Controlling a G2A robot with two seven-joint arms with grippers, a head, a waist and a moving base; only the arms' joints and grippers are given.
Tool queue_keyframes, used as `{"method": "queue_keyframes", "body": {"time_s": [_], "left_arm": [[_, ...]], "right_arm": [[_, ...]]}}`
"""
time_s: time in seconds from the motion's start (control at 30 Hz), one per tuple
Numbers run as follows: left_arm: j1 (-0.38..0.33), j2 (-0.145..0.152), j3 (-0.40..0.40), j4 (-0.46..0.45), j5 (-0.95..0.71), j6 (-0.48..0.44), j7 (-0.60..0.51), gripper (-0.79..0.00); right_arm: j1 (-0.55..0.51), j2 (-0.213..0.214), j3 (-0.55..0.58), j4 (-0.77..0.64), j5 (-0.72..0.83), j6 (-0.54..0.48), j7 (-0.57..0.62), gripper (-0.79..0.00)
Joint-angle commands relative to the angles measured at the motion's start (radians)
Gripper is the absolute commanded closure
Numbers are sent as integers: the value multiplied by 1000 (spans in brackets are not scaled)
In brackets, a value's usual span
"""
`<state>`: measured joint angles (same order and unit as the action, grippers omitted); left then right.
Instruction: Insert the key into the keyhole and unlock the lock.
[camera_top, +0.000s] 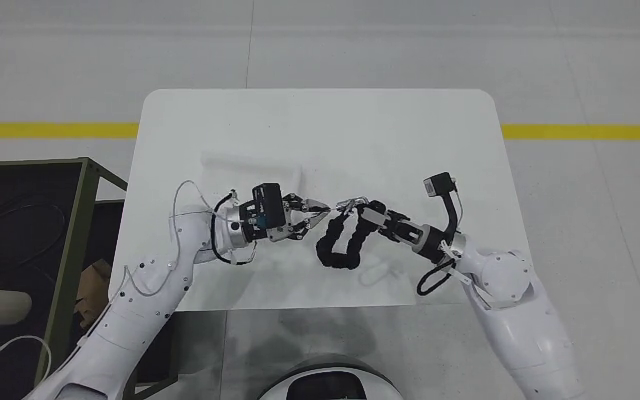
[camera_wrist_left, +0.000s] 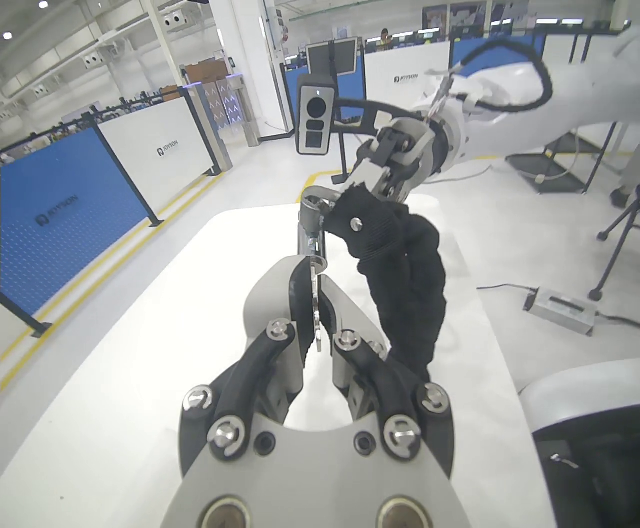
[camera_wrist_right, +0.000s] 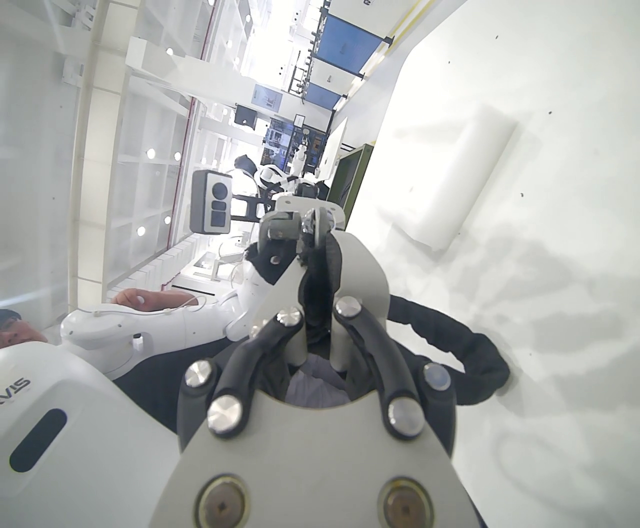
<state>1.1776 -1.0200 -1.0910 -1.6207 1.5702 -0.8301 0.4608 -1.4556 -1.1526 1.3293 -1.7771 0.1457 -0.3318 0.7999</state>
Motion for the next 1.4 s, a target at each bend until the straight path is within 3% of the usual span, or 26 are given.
{"method": "queue_keyframes", "body": {"time_s": [0.0, 0.3, 0.33, 0.37, 0.5, 0.63, 0.83, 1.03, 1.17, 1.27, 1.37], "left_arm": [[2, 1, 8, 8, 102, 49, 83, 0], [5, 3, 21, 31, 296, 234, 279, 0], [9, 2, 21, 37, 292, 244, 287, -539], [10, 2, 21, 43, 291, 241, 280, -785], [10, 2, 21, 43, 291, 241, 280, -785], [10, 2, 21, 43, 291, 241, 280, -785], [10, 2, 21, 43, 291, 241, 280, -785], [10, 2, 21, 43, 291, 241, 280, -785], [10, 2, 21, 43, 291, 241, 280, -785], [10, 2, 21, 43, 291, 241, 280, -785], [10, 2, 21, 43, 291, 241, 280, -785]], "right_arm": [[-3, 1, 0, -4, 0, 1, -1, 0], [-15, 4, -4, -23, -9, 4, -4, 0], [-15, 5, -2, -25, -17, 3, -7, 0], [-15, 5, 1, -28, -32, 3, -14, 0], [-22, 11, 37, -62, -210, 6, -104, 0], [-48, 19, 80, -151, -523, 34, -226, 0], [-63, 36, 60, -272, -1328, 56, -400, 0], [-27, 43, -91, -232, -1921, 22, -475, 0], [-7, 38, -155, -155, -2029, 27, -493, 0], [-1, 30, -139, -138, -1967, 76, -497, 0], [-8, 20, -92, -133, -1784, 145, -483, 0]]}}
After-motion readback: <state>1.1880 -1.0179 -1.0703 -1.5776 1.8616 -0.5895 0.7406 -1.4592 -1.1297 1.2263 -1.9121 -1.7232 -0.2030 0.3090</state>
